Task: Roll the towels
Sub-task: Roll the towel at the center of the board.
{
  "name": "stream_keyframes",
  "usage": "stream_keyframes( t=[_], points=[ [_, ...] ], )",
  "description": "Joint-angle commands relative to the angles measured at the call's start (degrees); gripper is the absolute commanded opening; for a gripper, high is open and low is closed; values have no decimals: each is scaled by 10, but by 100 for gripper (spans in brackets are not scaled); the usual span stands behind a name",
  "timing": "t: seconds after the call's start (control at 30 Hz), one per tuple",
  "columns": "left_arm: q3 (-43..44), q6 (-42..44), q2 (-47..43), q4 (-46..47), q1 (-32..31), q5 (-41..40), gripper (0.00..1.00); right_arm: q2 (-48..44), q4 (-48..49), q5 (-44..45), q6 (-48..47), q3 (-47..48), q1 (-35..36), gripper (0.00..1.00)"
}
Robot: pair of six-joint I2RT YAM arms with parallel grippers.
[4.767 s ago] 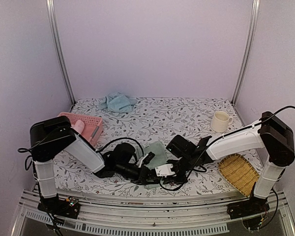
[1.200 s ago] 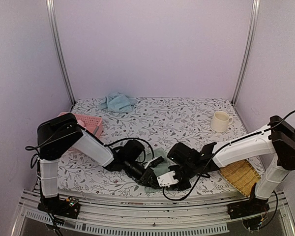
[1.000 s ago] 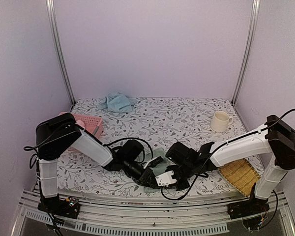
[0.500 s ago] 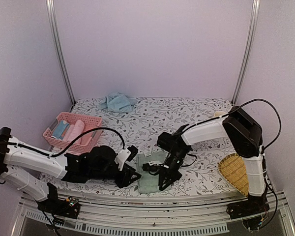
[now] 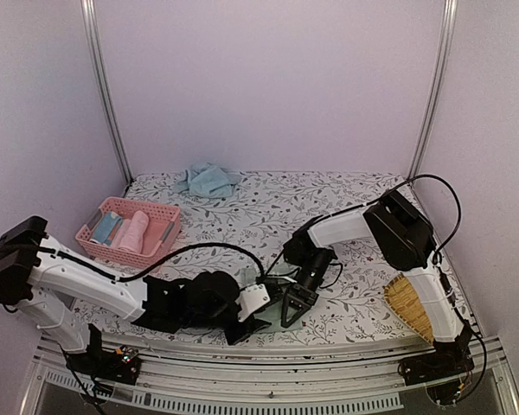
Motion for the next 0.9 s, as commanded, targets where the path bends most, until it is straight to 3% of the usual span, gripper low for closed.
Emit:
stream_keyframes(
  t=[0.0,0.3,0.53,0.7,0.87],
  points=[
    [72,80,76,-32,-13,48,37,39,7,43,-2,-3,-7,4],
    [101,104,162,-48,-13,30,29,39,10,43,2,-4,-7,4],
    [112,95,182,-58,-13,22,12,23,11,43,3,-4,-7,7],
    [122,86,192,-84,-12,11,0,-82,-25,41,-24,-7,-16,25],
    [129,43,183,-92,11,84,0,-219,-15,48,-21,-16,-61,33]
  ],
)
